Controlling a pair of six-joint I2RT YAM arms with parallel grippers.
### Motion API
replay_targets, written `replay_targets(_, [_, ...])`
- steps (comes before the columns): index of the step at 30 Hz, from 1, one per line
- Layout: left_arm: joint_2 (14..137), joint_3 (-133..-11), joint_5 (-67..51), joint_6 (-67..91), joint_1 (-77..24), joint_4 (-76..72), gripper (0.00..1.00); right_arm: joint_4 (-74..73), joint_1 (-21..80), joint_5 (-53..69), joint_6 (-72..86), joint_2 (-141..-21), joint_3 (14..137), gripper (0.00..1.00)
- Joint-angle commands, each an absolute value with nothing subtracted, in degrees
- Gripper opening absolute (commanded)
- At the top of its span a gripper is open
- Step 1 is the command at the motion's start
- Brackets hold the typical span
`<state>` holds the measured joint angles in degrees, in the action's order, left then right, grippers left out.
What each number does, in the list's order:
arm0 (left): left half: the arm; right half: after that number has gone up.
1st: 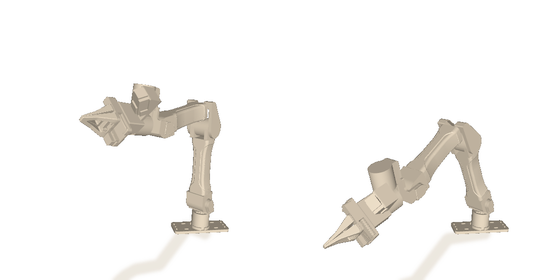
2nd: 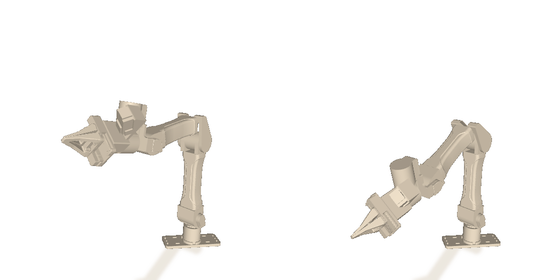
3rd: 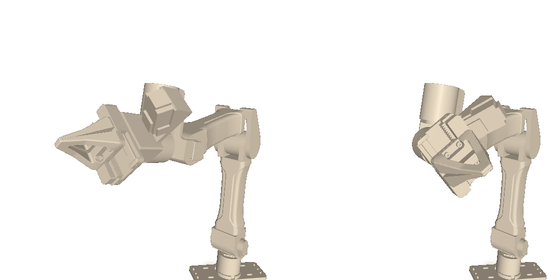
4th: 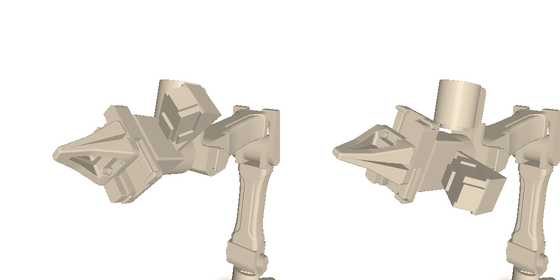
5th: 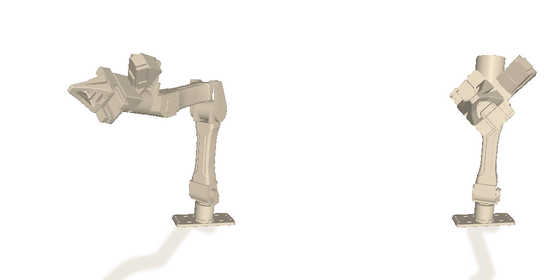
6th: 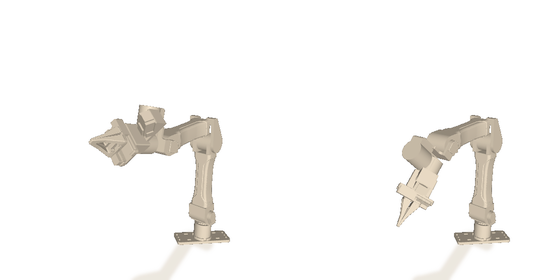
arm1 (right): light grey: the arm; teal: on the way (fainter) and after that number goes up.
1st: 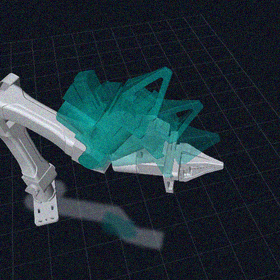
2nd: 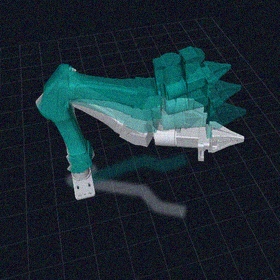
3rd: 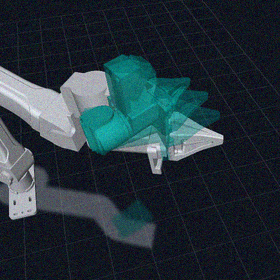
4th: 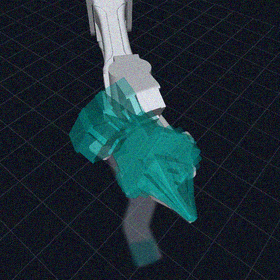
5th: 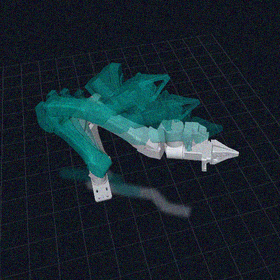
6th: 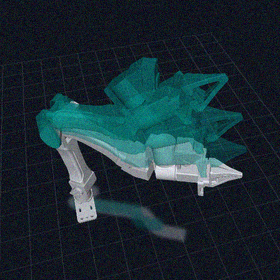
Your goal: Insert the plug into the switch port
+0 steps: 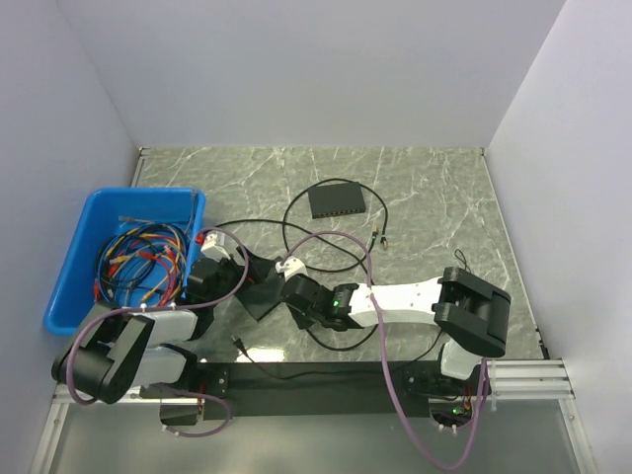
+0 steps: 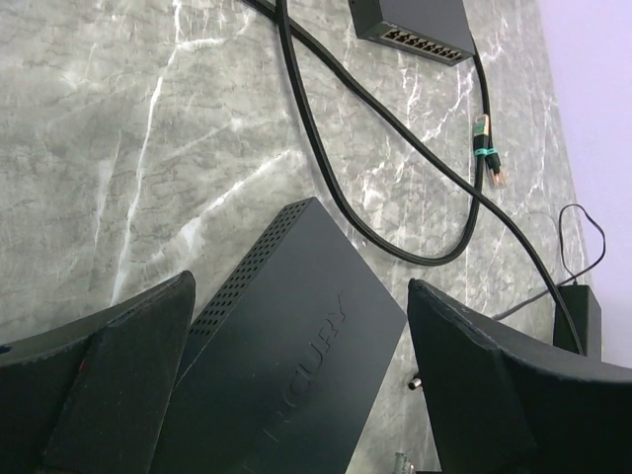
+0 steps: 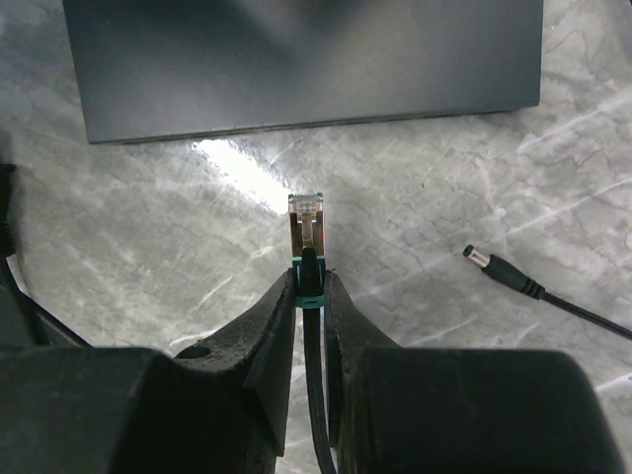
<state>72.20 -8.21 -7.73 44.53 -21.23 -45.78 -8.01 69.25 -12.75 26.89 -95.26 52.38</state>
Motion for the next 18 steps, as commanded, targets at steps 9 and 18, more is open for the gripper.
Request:
replay_targets(9, [76.7,-7.3,-7.4,45.5,-21.1,-54.2,0.93,-7.6,69.8,-14.9,26.3,-95.0,54.4,0.0])
replay_targets(18, [77.2,-5.0,-7.1,45.8,-21.4,-56.2,0.93,-10.4,70.0,-14.9,26.3,-99.1,57.4,0.0])
